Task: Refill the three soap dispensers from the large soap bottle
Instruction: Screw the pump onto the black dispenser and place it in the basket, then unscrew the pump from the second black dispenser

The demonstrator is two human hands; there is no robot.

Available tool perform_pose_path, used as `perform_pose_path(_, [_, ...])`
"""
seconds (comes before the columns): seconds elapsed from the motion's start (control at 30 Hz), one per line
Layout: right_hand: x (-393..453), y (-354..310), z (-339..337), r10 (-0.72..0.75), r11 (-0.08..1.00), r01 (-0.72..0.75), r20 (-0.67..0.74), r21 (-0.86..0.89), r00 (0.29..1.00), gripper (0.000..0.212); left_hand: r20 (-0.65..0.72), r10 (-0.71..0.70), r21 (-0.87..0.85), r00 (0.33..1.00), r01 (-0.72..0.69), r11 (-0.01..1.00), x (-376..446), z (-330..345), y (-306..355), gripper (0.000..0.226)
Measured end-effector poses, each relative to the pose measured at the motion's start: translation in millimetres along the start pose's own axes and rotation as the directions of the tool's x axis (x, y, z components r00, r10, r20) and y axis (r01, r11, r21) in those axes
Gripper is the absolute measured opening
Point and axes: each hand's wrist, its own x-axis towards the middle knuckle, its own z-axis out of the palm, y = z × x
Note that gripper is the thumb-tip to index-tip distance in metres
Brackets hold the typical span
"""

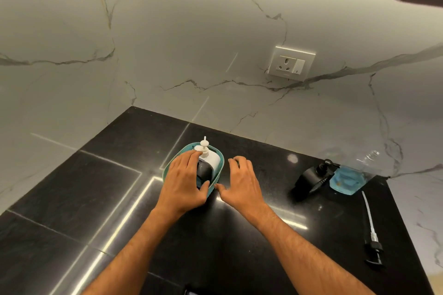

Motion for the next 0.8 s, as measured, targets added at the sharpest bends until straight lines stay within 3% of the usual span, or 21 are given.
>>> perform_pose_path(0.3, [-29, 81, -54, 0.189, 0.981, -0.192, -0.075, -0.034, 0.979, 0.085, 0.131, 0.126, -0.058, 0.983, -0.120, 0.991, 28, 58, 87, 0.086])
perform_pose_path(0.53, [-55, 154, -95, 0.342, 0.936, -0.350, -0.147, -0.035, 0.928, 0.080, 0.239, 0.187, -0.132, 0.953, -0.159, 0.978, 50, 133, 154, 0.086])
perform_pose_path(0.8, [-67, 226, -109, 0.471, 0.880, -0.476, -0.157, 0.008, 0.868, 0.080, 0.353, 0.126, -0.189, 0.927, -0.061, 0.980, 75, 200, 198, 0.088])
